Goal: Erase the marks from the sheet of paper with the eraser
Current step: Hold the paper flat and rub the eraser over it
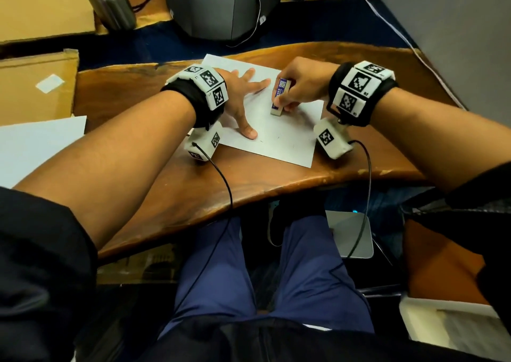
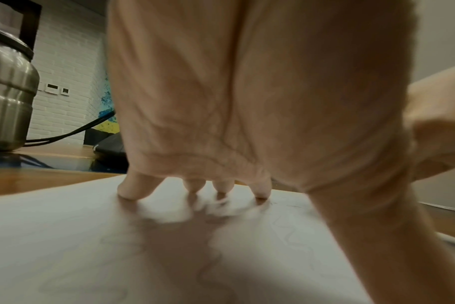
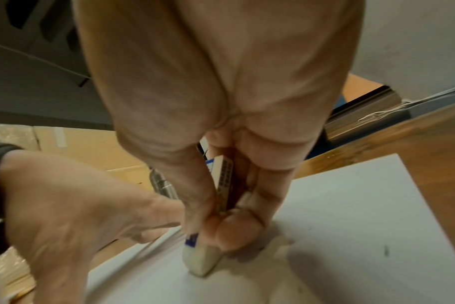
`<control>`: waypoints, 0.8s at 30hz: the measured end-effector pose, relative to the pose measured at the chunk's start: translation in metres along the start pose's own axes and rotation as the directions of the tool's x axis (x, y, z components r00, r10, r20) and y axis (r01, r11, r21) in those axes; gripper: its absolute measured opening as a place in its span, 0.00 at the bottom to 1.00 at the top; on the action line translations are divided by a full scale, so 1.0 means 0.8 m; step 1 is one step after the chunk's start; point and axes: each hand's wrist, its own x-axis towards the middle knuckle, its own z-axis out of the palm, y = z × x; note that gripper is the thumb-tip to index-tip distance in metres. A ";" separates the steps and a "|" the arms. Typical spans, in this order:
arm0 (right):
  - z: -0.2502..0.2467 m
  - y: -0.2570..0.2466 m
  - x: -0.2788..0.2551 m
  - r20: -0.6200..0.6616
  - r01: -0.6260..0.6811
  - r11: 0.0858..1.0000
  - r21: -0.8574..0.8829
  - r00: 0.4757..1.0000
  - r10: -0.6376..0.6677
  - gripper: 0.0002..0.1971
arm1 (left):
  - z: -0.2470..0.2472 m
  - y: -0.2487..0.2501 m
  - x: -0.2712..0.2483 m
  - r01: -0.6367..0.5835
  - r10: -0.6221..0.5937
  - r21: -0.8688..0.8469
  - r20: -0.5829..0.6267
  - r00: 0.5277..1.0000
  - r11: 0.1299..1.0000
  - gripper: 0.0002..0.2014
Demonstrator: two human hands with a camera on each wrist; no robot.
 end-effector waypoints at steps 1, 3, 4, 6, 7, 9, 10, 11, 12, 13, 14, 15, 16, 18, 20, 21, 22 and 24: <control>-0.004 0.002 0.000 -0.049 -0.001 1.000 0.013 0.999 0.002 0.09 | 0.001 0.000 -0.001 0.000 0.000 0.003 -0.007 1.000 1.000 0.70; -0.012 0.009 0.001 -0.135 -0.032 0.999 0.043 0.990 0.038 0.08 | 0.003 0.000 -0.003 -0.001 0.001 -0.006 -0.012 1.000 1.000 0.69; -0.014 0.012 -0.001 -0.141 -0.051 0.996 0.068 0.988 0.060 0.07 | 0.005 0.000 -0.004 -0.003 0.003 -0.022 -0.016 1.000 1.000 0.67; -0.012 0.018 -0.003 -0.113 -0.066 0.994 0.082 0.991 0.075 0.08 | 0.009 0.005 -0.004 -0.017 0.013 -0.065 -0.057 0.998 0.998 0.62; -0.009 0.021 -0.004 -0.107 -0.064 0.996 0.067 0.992 0.071 0.09 | 0.010 0.009 -0.003 -0.036 0.027 -0.094 -0.091 0.995 0.995 0.58; -0.003 0.025 -0.009 -0.133 -0.061 0.997 0.050 0.989 0.068 0.10 | 0.012 0.019 0.000 -0.078 0.048 -0.162 -0.182 0.982 0.984 0.52; -0.001 0.027 -0.012 -0.144 -0.064 0.997 0.054 0.987 0.071 0.11 | 0.013 0.024 0.002 -0.090 0.046 -0.192 -0.224 0.974 0.977 0.50; -0.001 0.029 -0.013 -0.146 -0.069 0.996 0.061 0.986 0.077 0.11 | 0.013 0.028 0.003 -0.097 0.041 -0.214 -0.250 0.967 0.972 0.49; -0.002 0.031 -0.015 -0.142 -0.077 0.995 0.068 0.986 0.086 0.10 | 0.013 0.030 0.004 -0.099 0.040 -0.220 -0.259 0.965 0.970 0.50; -0.003 0.033 -0.015 -0.132 -0.089 0.993 0.076 0.986 0.099 0.10 | 0.013 0.033 0.006 -0.098 0.042 -0.213 -0.251 0.967 0.972 0.51; -0.005 0.033 -0.016 -0.120 -0.099 0.991 0.086 0.987 0.109 0.09 | 0.012 0.034 0.007 -0.086 0.039 -0.200 -0.231 0.972 0.976 0.53; -0.007 0.033 -0.016 -0.108 -0.100 0.990 0.095 0.988 0.110 0.10 | 0.012 0.035 0.008 -0.068 0.029 -0.183 -0.204 0.978 0.981 0.55; -0.010 0.032 -0.015 -0.102 -0.097 0.990 0.104 0.989 0.108 0.10 | 0.011 0.034 0.010 -0.047 0.018 -0.164 -0.175 0.984 0.985 0.57; -0.015 0.027 -0.010 -0.120 -0.099 0.985 0.144 0.986 0.116 0.10 | 0.008 0.030 0.014 -0.019 0.004 -0.128 -0.119 0.993 0.992 0.60; -0.020 0.023 -0.006 -0.163 -0.130 0.964 0.234 0.972 0.171 0.10 | 0.005 0.028 0.018 -0.011 0.003 -0.106 -0.078 0.997 0.994 0.62; -0.023 0.022 -0.003 -0.184 -0.138 0.954 0.265 0.964 0.191 0.11 | 0.003 0.028 0.018 -0.005 -0.001 -0.096 -0.067 0.998 0.995 0.63; -0.024 0.021 0.000 -0.199 -0.139 0.953 0.269 0.960 0.196 0.12 | 0.002 0.028 0.019 0.002 -0.007 -0.087 -0.060 0.998 0.996 0.63; -0.021 0.017 -0.001 -0.198 -0.130 0.969 0.209 0.965 0.172 0.10 | 0.002 0.029 0.021 0.010 -0.014 -0.076 -0.055 0.998 0.997 0.63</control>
